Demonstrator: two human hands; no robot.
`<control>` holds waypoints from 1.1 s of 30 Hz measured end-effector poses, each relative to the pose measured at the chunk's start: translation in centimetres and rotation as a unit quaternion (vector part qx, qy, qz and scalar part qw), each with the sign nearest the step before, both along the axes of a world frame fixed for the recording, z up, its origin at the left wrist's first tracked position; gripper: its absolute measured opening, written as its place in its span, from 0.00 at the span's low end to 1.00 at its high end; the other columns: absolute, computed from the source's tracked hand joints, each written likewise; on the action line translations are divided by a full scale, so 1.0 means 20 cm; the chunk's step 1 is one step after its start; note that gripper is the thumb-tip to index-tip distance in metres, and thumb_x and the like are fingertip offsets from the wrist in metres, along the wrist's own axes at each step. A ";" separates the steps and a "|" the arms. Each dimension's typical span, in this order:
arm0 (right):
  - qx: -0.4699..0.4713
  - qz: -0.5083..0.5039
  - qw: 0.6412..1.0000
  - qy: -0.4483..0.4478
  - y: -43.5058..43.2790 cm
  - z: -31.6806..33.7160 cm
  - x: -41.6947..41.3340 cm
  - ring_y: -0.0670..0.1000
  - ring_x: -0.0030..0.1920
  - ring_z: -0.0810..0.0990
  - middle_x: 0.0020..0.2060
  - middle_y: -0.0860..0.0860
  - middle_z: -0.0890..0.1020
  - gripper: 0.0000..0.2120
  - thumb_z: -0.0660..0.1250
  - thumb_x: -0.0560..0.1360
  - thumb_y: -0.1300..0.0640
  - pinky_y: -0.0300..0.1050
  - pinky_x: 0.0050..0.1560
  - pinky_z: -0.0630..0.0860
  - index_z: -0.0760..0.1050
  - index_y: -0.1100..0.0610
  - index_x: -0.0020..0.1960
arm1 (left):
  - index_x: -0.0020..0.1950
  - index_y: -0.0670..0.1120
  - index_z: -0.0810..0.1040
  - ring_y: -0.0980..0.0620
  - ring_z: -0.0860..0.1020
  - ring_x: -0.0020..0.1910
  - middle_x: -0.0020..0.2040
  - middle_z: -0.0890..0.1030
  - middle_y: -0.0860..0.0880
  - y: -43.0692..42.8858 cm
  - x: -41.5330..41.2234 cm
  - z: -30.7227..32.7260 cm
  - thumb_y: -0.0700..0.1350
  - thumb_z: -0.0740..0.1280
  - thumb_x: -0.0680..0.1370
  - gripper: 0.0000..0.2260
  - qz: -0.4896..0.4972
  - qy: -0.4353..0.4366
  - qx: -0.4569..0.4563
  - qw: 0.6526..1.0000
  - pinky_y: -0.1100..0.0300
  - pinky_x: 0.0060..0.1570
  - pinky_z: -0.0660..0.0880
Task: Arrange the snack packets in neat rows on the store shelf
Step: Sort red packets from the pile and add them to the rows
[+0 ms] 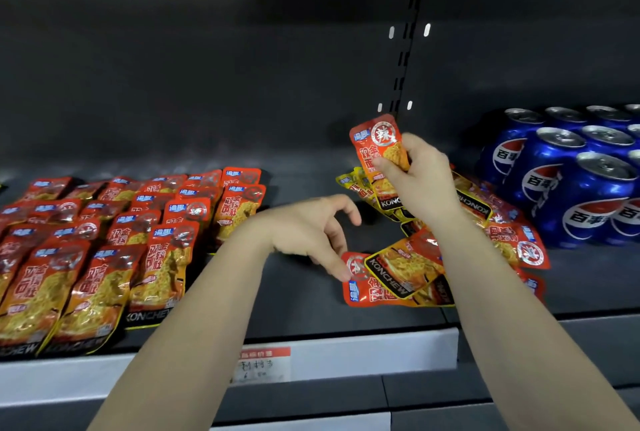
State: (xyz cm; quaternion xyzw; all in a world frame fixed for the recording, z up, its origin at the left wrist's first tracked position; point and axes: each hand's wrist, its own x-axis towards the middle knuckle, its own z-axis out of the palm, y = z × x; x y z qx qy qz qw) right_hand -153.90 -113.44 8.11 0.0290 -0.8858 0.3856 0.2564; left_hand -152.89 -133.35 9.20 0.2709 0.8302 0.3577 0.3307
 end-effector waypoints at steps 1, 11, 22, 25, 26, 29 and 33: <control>0.004 -0.003 1.000 -0.001 0.00 0.00 0.00 0.46 0.48 0.79 0.48 0.48 0.81 0.12 0.69 0.76 0.51 0.31 0.40 0.70 0.75 0.57 0.54 | 0.62 0.49 0.67 0.53 0.78 0.35 0.43 0.81 0.45 -0.01 0.00 0.00 0.34 0.76 0.68 0.28 0.010 -0.007 0.021 1.000 0.62 0.35 0.75; -0.009 -0.019 1.000 -0.014 0.01 -0.01 0.00 0.48 0.49 0.80 0.49 0.50 0.82 0.13 0.69 0.76 0.51 0.33 0.42 0.72 0.76 0.58 0.56 | 0.40 0.45 0.82 0.58 0.78 0.37 0.38 0.82 0.49 -0.09 -0.08 -0.03 0.31 0.65 0.73 0.11 0.257 0.146 0.165 0.941 0.66 0.40 0.73; -0.025 -0.011 0.999 -0.024 0.00 -0.01 0.01 0.48 0.49 0.80 0.48 0.48 0.81 0.12 0.69 0.77 0.52 0.42 0.49 0.76 0.76 0.57 0.57 | 0.59 0.40 0.78 0.51 0.82 0.44 0.49 0.82 0.44 -0.13 -0.13 -0.05 0.33 0.80 0.60 0.28 0.400 0.098 0.261 0.873 0.63 0.44 0.80; -0.032 -0.010 0.999 -0.028 0.00 -0.01 0.01 0.48 0.49 0.80 0.48 0.48 0.81 0.12 0.68 0.77 0.52 0.44 0.50 0.78 0.76 0.57 0.57 | 0.56 0.45 0.78 0.55 0.80 0.44 0.47 0.81 0.50 -0.14 -0.14 -0.04 0.36 0.82 0.58 0.28 0.444 0.191 0.249 0.839 0.59 0.47 0.80; -0.040 -0.009 0.999 -0.031 0.00 -0.01 0.00 0.48 0.49 0.81 0.48 0.48 0.82 0.11 0.68 0.78 0.52 0.43 0.49 0.78 0.76 0.57 0.57 | 0.55 0.46 0.78 0.55 0.80 0.43 0.46 0.81 0.50 -0.16 -0.15 -0.03 0.35 0.81 0.59 0.27 0.451 0.197 0.268 0.829 0.56 0.48 0.80; -0.070 -0.007 0.997 -0.044 -0.01 -0.01 0.01 0.48 0.48 0.82 0.47 0.50 0.83 0.10 0.66 0.79 0.52 0.42 0.47 0.79 0.77 0.58 0.55 | 0.55 0.47 0.75 0.53 0.81 0.45 0.48 0.81 0.50 -0.23 -0.17 0.01 0.33 0.81 0.58 0.30 0.466 0.197 0.339 0.793 0.52 0.47 0.80; -0.121 0.013 0.990 -0.065 -0.03 0.03 0.00 0.46 0.47 0.84 0.47 0.48 0.85 0.09 0.68 0.77 0.53 0.47 0.51 0.81 0.79 0.56 0.55 | 0.54 0.34 0.76 0.47 0.83 0.38 0.43 0.83 0.42 -0.34 -0.18 0.09 0.38 0.83 0.56 0.31 0.475 0.159 0.381 0.777 0.54 0.37 0.81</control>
